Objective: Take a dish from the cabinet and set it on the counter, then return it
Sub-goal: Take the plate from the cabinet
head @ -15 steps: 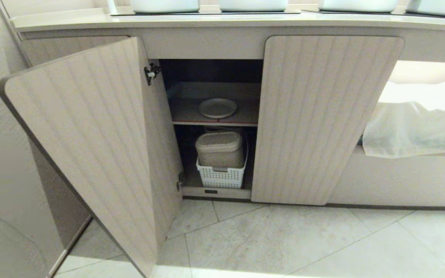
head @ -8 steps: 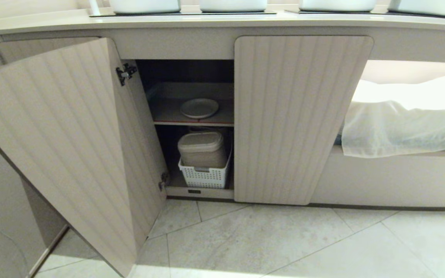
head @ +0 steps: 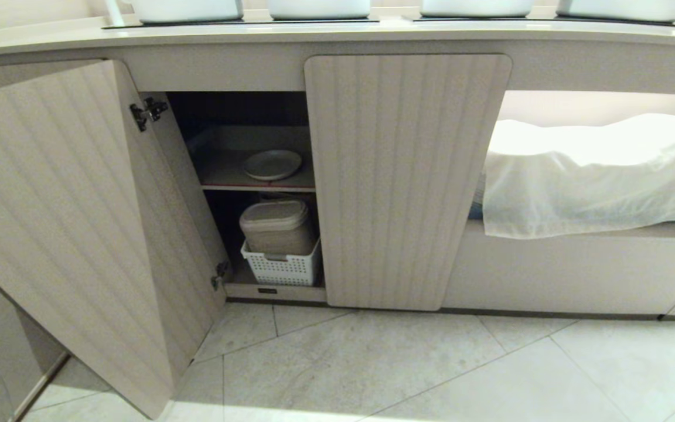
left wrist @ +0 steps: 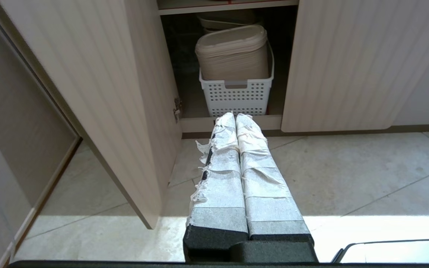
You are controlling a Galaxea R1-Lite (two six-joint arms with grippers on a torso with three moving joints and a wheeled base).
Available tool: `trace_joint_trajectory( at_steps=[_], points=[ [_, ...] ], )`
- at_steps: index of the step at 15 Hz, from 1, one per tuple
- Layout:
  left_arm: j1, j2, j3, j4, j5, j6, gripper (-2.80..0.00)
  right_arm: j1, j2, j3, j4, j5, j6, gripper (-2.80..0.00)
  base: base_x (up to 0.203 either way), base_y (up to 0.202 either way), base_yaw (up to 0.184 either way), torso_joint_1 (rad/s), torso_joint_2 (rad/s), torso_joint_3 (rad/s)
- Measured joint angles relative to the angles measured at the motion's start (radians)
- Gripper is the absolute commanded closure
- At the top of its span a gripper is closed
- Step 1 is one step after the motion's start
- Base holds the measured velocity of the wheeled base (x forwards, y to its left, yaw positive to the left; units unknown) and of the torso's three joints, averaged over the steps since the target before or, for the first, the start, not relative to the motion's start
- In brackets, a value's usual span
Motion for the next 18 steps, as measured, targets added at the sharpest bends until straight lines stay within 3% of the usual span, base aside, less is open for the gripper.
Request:
trace_joint_trajectory(
  at_steps=[18],
  points=[
    [0.000, 0.000, 0.000, 0.000, 0.001, 0.001, 0.00, 0.000, 0.000, 0.000, 0.000, 0.000, 0.000, 0.00, 0.000, 0.000, 0.000, 0.000, 0.00, 0.000]
  ],
)
